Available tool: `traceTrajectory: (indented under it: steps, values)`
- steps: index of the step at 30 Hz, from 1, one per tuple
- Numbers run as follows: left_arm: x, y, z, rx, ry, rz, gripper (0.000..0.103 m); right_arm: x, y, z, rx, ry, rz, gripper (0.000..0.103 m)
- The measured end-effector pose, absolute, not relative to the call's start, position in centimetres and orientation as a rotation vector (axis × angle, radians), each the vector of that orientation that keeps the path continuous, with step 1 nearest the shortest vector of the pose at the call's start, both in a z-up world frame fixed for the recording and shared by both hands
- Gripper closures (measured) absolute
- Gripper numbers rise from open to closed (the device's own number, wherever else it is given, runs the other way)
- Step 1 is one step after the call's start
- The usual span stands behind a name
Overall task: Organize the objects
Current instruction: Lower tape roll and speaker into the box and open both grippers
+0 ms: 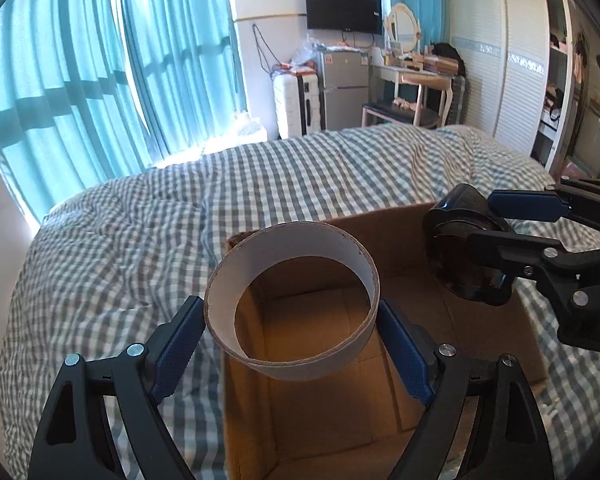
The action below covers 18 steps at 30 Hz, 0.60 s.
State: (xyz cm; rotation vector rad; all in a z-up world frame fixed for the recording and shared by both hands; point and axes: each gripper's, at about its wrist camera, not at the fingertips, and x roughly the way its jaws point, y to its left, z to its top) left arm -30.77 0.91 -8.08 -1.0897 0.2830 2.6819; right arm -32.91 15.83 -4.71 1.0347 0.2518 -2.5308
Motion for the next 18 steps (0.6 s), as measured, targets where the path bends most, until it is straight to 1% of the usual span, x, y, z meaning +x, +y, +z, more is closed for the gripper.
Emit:
traceTrajectory:
  steps: [4, 7, 10, 14, 16, 17, 18]
  values:
    - [-31.5, 1.1, -10.2, -1.118, 0.320, 2.646, 0.015, -34.1, 15.5, -7.2, 1.065, 0.275, -2.508, 0.055]
    - [-31.5, 1.6, -10.7, -1.100, 0.380, 2.658, 0.015, -34.7, 15.6, -8.5, 1.084, 0.266, -2.497, 0.055]
    - [-31.3, 1.8, -10.7, -1.082, 0.396, 2.653, 0.014, -34.8, 15.9, -9.1, 1.089, 0.265, -2.493, 0.055]
    - [-31.3, 2.0, -10.9, -1.105, 0.398, 2.621, 0.010, -34.6, 16.2, -8.8, 1.085, 0.249, -2.510, 0.054]
    - [-31.1, 2.3, -11.2, -1.125, 0.402, 2.603, 0.008, -34.1, 16.9, -8.2, 1.076, 0.204, -2.522, 0.045]
    - [-30.9, 2.2, -11.2, -1.128, 0.400, 2.601, 0.006, -33.8, 17.3, -7.8, 1.069, 0.172, -2.529, 0.035]
    - [-30.6, 2.2, -11.1, -1.132, 0.394, 2.593, 0.006, -33.5, 17.6, -7.4, 1.062, 0.152, -2.537, 0.031]
